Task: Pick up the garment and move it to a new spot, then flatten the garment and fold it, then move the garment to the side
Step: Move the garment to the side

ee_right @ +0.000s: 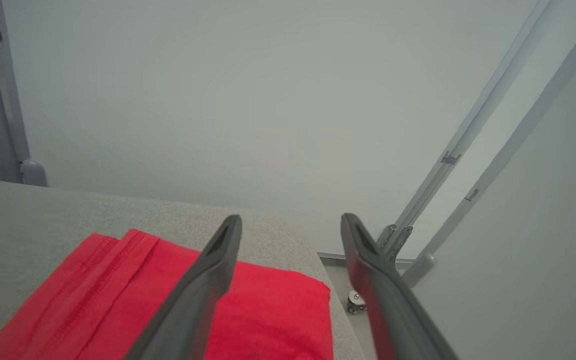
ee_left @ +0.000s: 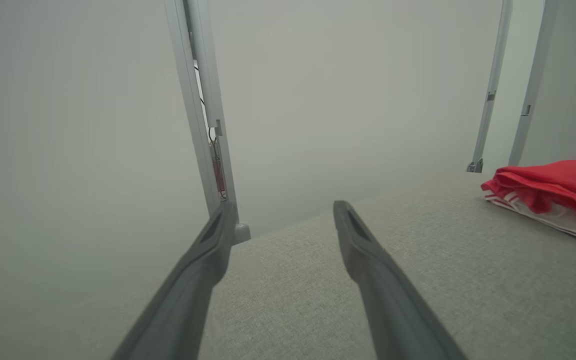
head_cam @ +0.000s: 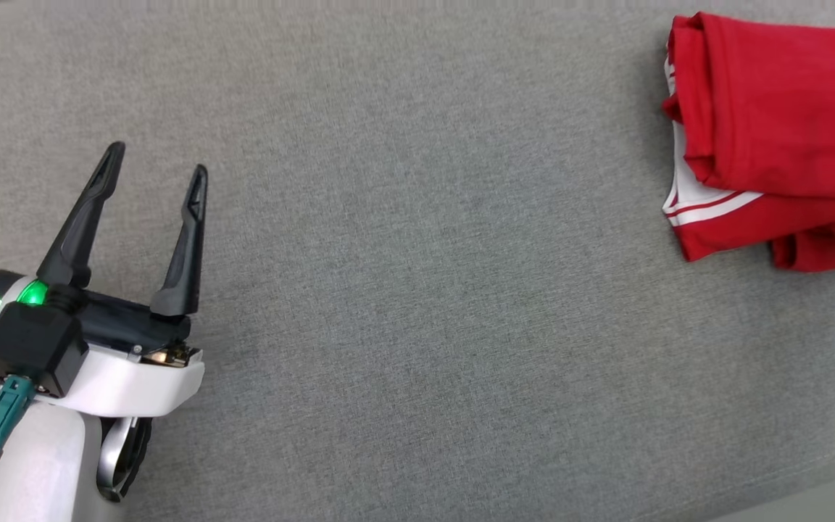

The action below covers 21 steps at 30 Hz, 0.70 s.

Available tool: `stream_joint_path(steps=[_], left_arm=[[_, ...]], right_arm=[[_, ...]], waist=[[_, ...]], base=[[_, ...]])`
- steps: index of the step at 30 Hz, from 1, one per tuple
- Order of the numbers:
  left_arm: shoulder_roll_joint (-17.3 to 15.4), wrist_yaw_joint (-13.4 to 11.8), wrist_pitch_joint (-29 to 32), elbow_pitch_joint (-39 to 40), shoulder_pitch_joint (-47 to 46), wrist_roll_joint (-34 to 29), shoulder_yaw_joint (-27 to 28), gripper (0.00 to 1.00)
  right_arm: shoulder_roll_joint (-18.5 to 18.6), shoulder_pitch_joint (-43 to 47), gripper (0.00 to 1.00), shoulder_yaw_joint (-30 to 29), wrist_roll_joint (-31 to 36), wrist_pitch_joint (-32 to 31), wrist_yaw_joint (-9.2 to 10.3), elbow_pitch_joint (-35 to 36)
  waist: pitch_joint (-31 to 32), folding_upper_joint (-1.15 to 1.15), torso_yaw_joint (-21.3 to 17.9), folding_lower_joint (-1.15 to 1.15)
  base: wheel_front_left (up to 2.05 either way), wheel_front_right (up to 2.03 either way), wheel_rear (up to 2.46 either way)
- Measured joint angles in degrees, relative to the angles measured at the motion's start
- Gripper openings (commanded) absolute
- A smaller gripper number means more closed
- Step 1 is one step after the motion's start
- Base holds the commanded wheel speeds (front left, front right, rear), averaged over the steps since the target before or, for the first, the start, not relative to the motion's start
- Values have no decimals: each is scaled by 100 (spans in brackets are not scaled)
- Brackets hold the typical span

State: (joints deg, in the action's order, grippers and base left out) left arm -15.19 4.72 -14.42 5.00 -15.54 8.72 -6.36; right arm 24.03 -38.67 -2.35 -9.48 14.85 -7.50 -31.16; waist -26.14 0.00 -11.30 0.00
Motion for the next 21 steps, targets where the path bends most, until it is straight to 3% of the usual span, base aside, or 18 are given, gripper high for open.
stream_joint_path(steps=[5, 10, 15, 21], left_arm=[[52, -144, -24, 16, 169, 86, 125, 100], [159, -265, -31, 32, 299, 212, 233, 100], [300, -372, -33, 46, 520, 326, 275, 100], [319, -491, -41, -37, 815, 328, 318, 100]], right_arm=[[-656, 621, 100, -57, 3, 25, 0, 1176], [-1235, 1329, 100, 269, 120, 30, 0, 2142], [-1682, 1866, 100, 578, 188, 21, 0, 2616], [-1953, 2470, 100, 803, 218, -47, 0, 2730]], waist=[[323, 0, 30, 0], [634, 0, 175, 0], [920, 0, 374, 0], [1296, 0, 567, 0]], base=[[0, 0, 0], [0, 0, 0], [0, 0, 0], [0, 0, 0]])
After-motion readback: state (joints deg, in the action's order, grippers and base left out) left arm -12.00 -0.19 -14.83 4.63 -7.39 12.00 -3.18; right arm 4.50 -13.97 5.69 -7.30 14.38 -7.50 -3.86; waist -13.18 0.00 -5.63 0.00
